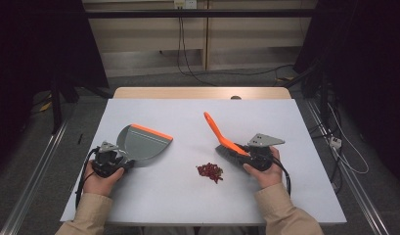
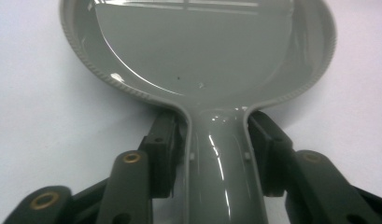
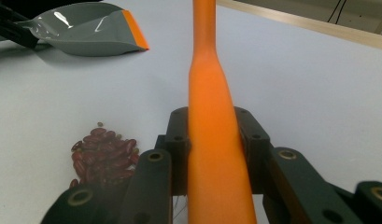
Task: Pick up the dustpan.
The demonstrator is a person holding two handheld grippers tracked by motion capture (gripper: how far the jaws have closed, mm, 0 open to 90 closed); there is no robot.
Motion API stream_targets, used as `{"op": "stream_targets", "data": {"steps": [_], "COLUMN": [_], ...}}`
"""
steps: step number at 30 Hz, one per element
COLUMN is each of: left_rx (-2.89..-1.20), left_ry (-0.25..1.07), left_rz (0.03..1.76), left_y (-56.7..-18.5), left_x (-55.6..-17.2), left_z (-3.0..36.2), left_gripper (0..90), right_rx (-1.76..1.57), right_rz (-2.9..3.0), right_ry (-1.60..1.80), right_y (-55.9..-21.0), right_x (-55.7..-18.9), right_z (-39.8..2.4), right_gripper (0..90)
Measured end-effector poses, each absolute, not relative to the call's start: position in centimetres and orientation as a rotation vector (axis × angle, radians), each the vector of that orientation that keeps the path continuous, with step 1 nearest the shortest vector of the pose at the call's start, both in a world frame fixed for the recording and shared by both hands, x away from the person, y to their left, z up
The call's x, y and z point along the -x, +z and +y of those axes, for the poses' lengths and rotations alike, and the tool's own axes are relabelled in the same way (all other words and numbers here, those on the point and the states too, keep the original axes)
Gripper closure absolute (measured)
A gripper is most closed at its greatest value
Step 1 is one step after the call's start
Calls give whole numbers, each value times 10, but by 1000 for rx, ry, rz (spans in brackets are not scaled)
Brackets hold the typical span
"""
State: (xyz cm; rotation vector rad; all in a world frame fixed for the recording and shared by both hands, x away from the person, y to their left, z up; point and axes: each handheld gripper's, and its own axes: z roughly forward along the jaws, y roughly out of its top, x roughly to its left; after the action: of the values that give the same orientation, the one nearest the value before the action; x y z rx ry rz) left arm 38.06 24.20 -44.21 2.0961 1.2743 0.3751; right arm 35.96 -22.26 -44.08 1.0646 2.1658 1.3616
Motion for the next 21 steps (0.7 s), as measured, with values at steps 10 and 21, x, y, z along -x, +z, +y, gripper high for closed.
{"op": "stream_targets", "data": {"steps": [10, 21], "left_rx": [-2096, -2141], "left_ry": [390, 305], "left_rz": [1211, 996], "left_y": [-434, -414], "left_x": [-379, -361], "left_z": [247, 242], "left_gripper": [633, 633], "right_rx": [-1078, -1093], "right_rz": [2149, 2129], "right_ry": [1375, 1374], "right_y": [-441, -442], "right_x": [-359, -360], "right_z": [-224, -226], "right_gripper": [712, 712]}}
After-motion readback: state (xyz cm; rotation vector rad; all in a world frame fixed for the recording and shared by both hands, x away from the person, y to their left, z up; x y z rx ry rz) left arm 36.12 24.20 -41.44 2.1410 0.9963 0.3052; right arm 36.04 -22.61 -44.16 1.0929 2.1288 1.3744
